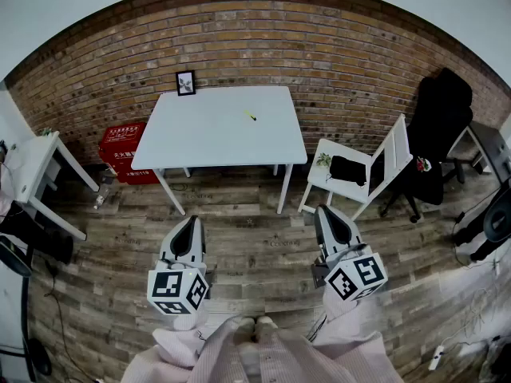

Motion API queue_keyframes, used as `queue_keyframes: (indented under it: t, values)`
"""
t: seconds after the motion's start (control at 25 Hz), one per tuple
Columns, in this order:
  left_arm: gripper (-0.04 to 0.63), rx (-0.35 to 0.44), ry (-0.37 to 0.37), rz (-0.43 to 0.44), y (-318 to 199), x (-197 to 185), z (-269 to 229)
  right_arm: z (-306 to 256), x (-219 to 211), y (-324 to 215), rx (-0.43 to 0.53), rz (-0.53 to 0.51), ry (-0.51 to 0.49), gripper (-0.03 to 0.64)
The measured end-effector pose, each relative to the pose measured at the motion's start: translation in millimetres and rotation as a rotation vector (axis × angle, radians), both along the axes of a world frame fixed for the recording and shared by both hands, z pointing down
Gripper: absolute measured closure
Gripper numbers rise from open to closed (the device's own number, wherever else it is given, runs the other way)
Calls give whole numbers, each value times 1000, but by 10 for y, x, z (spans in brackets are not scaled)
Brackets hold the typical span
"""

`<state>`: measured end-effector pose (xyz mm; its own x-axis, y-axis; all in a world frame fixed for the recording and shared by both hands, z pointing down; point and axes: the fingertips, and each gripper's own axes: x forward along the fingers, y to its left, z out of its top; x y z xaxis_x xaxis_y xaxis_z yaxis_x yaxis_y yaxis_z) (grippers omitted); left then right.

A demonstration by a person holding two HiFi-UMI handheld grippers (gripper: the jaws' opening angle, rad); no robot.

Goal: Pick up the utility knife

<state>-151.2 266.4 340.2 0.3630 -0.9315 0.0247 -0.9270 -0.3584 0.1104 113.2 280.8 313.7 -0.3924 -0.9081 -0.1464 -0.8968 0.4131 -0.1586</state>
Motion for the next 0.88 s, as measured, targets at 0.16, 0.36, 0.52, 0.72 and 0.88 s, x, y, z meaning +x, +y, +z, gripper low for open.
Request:
queue_keyframes:
  t: [0.16, 0.36, 0.52, 0.72, 0.88]
  values:
    - [601, -10, -1, -2, 20, 20, 13, 27, 29, 23, -14, -1, -12, 614]
    - [601, -5, -4, -5, -21, 31, 11, 46, 39, -23, -11, -12, 3, 614]
    - [601, -2, -4, -10, -70, 66, 12, 60, 68, -82, -17, -16, 2, 614]
    - [601, 8, -4, -13, -130, 189, -5, 122, 122, -160, -12, -38, 41, 614]
    - [601, 10, -6, -17, -137, 261, -1, 172, 150, -193, -17, -59, 47, 614]
